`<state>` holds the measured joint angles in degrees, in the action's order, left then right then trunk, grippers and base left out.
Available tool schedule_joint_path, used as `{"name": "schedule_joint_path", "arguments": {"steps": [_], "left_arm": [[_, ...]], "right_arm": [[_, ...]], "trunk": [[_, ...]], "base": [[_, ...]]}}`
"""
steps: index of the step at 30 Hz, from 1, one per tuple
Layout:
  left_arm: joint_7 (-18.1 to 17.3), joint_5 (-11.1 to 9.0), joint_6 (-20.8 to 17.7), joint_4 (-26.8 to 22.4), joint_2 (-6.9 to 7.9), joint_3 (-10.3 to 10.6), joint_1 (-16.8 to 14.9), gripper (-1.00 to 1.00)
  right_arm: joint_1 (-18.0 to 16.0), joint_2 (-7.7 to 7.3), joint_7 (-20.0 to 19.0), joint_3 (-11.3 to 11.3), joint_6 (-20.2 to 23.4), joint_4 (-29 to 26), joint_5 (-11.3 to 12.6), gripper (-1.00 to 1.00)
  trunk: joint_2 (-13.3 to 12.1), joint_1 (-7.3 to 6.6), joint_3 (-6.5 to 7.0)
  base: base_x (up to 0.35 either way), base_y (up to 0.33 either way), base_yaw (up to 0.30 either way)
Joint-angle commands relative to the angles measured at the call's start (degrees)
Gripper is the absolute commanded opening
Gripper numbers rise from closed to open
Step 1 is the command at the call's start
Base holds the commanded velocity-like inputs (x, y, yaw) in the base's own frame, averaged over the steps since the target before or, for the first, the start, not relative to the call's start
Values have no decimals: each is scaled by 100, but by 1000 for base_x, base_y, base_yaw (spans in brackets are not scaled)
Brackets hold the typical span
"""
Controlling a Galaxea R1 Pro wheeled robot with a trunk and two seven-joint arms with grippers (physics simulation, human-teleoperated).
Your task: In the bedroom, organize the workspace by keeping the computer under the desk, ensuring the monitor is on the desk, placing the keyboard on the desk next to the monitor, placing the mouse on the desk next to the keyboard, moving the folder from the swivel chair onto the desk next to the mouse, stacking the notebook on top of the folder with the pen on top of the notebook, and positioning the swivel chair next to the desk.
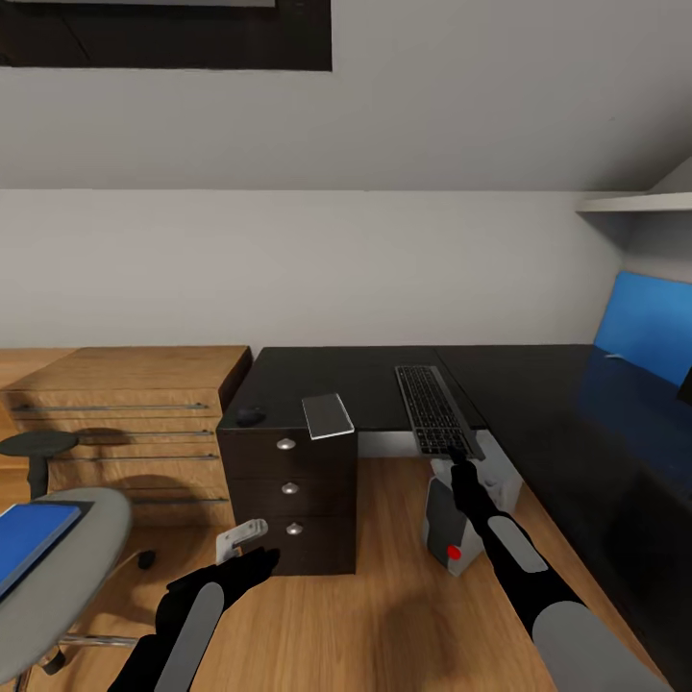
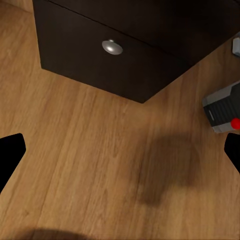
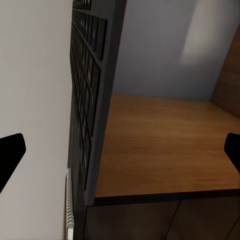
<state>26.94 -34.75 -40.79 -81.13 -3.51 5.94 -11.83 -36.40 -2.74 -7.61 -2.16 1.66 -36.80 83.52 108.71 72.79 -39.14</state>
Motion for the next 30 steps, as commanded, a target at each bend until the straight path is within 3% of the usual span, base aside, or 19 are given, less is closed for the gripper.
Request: {"name": "schedule_joint_path", "arguments": {"steps": [1,30], "left_arm": [[57,-60,-8,-5,0,4,-4,100],[14,-69,-8,161,8,4,-4,100]], "right_arm": [[-4,-7,-17,-22,1,3,59,100],[-2,-3,-12,-30,1,6,51,100]], "trunk": [[3,-1,-6],[3,-1,-6]], "base": [[0,0,0],[34,0,0]]}}
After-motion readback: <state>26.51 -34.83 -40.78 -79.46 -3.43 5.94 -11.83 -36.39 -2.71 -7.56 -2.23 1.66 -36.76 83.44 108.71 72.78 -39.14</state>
